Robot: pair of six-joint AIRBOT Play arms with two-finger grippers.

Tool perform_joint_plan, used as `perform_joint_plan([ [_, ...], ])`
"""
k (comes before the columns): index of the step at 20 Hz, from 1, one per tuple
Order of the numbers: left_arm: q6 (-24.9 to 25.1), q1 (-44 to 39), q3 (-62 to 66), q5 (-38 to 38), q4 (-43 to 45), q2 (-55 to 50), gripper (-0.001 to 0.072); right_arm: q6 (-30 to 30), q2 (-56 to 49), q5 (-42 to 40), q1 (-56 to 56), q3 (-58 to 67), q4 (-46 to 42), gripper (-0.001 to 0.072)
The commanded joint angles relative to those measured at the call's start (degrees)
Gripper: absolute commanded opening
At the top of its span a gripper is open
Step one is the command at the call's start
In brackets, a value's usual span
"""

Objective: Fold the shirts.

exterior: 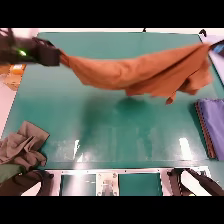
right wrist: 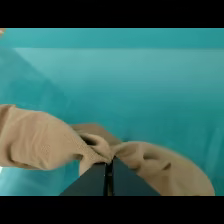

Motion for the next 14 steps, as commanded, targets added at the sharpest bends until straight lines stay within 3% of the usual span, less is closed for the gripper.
perform_joint_plan([
  [1, 0.5, 0.0, -11.0, 9.8, 0.3, -2.5, 0.0025, -3.8, -2.9, -10.6, 3.5, -17.5, 0.5, 0.0016],
  [5, 3.4, 0.0, -12.2, 17.9, 0.4, -14.5, 0.0026, -5.6, -15.2, -21.7, 8.4, -22.6, 0.5, 0.0016],
  [11, 3.2, 1.6, -11.4, 25.7, 0.0, -30.4, 0.0026, -5.6, -31.0, -23.8, 9.2, -15.0, 0.4, 0.0017],
  [12, 2.7, 2.7, -10.8, 25.2, -0.7, -31.0, 0.0026, -5.6, -31.4, -23.4, 8.8, -13.2, 0.4, 0.0049],
  [13, 1.7, 4.0, -10.1, 23.7, -1.3, -30.8, 0.0052, -5.6, -31.3, -22.3, 8.2, -11.3, 0.3, 0.0221],
  [14, 0.7, 5.7, -8.0, 19.3, -1.5, -30.6, 0.0417, -5.6, -31.1, -19.2, 7.1, -8.3, 0.1, 0.0375],
])
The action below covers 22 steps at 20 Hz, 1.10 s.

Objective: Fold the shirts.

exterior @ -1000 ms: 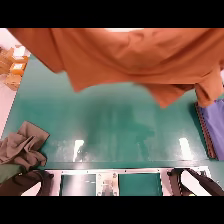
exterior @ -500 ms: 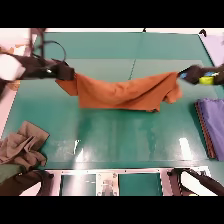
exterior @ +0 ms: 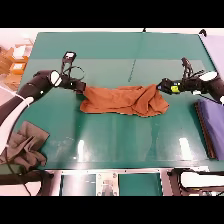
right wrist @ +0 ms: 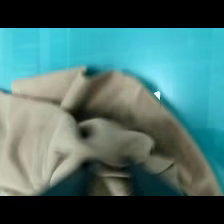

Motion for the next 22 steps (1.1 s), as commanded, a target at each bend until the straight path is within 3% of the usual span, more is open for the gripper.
perform_joint_plan([
  [1, -3.0, 4.8, 4.9, -9.4, -1.1, -1.8, 0.0702, 0.2, -1.9, 6.6, -2.8, 8.1, -1.0, 0.0420],
  [4, -3.2, 11.0, 11.6, -25.8, -1.1, 1.3, 0.0707, 2.9, 1.3, 15.9, -9.3, 12.6, -2.0, 0.0431],
  [7, -4.9, 16.1, 9.5, -35.4, -1.4, 5.4, 0.0706, 3.1, 7.3, 19.6, -15.3, 5.5, -2.0, 0.0431],
  [9, -4.8, 16.9, 3.7, -37.2, -4.6, 7.2, 0.0706, 2.9, 11.8, 19.4, -17.4, -3.0, -1.9, 0.0431],
  [12, -3.0, 14.5, -7.7, -31.6, -15.6, 7.9, 0.0706, 0.7, 17.5, 15.4, -17.6, -15.8, 1.0, 0.0443],
  [14, -2.1, 11.1, -13.7, -23.8, -20.7, 7.8, 0.0706, -0.7, 18.3, 14.3, -17.6, -21.2, 5.0, 0.0499],
  [17, -1.1, 6.2, -16.0, -12.3, -24.5, 5.8, 0.0705, -4.3, 18.2, 14.0, -16.8, -25.6, 9.5, 0.0497],
  [19, 1.1, 4.6, -16.0, -9.0, -30.3, 3.2, 0.0699, -4.3, 18.2, 13.8, -15.2, -26.3, 9.5, 0.0496],
  [22, 4.5, 4.5, -16.0, -11.3, -32.5, -0.2, 0.0234, -4.3, 18.2, 12.8, -13.0, -26.3, 9.4, 0.0496],
])
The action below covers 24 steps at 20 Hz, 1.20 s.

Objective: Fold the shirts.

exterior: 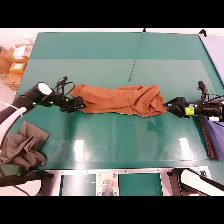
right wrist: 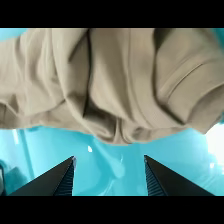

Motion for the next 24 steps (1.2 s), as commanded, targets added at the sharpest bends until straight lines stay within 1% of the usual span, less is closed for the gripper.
perform_joint_plan([
  [1, 4.0, -1.1, -0.8, 2.0, -4.5, -2.8, 0.0066, -0.7, 0.2, -0.9, 2.0, -1.2, 1.2, 0.0496],
  [2, 4.0, -1.1, -0.7, 2.2, -4.9, -2.8, 0.0026, -0.7, 0.2, -0.8, 2.1, -1.2, 1.2, 0.0497],
  [4, 4.0, -1.1, 0.9, -0.7, -3.7, -2.5, 0.0025, -0.7, 0.2, -0.8, 2.1, -1.2, 1.1, 0.0498],
  [6, 3.5, -1.1, 3.5, -6.8, 2.2, 0.0, 0.0025, -0.7, 0.2, -0.9, 2.1, -1.2, 0.9, 0.0498],
  [9, -1.7, -1.1, 6.0, -17.0, 13.8, 9.2, 0.0025, -0.7, 0.2, -2.3, 2.1, -1.3, 0.9, 0.0498],
  [12, -5.0, -1.1, 5.9, -25.9, 20.4, 18.6, 0.0025, -0.7, 0.1, -4.8, 2.1, -2.6, 1.0, 0.0499],
  [14, -5.6, -1.1, 5.8, -27.5, 22.4, 21.4, 0.0025, -0.7, -0.1, -6.4, 2.1, -3.9, 1.0, 0.0499],
  [19, -6.2, -1.1, 5.8, -29.2, 22.5, 21.4, 0.0025, -0.7, -4.1, -8.6, 2.2, -4.9, 1.5, 0.0499],
  [22, -6.2, -1.1, 5.8, -29.6, 22.3, 21.4, 0.0025, -1.9, -7.6, -8.7, 5.4, -4.9, 5.9, 0.0498],
  [24, -6.2, -1.1, 5.8, -29.6, 22.4, 21.4, 0.0025, -2.4, -8.4, -11.6, 9.8, -4.7, 8.2, 0.0485],
])
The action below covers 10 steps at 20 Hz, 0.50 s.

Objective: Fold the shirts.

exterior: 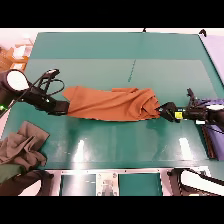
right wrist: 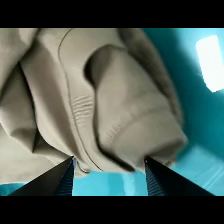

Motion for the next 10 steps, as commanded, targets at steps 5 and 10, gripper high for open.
perform_joint_plan([
  [5, 0.1, 0.0, 0.1, -0.5, 0.5, 0.2, 0.0025, -0.9, -2.0, -3.1, 7.7, 4.7, 4.9, 0.0043],
  [10, 0.9, 0.0, 9.7, -1.9, 9.4, 0.5, 0.0025, 3.4, 0.0, 9.0, -0.6, 24.3, 4.9, 0.0017],
])
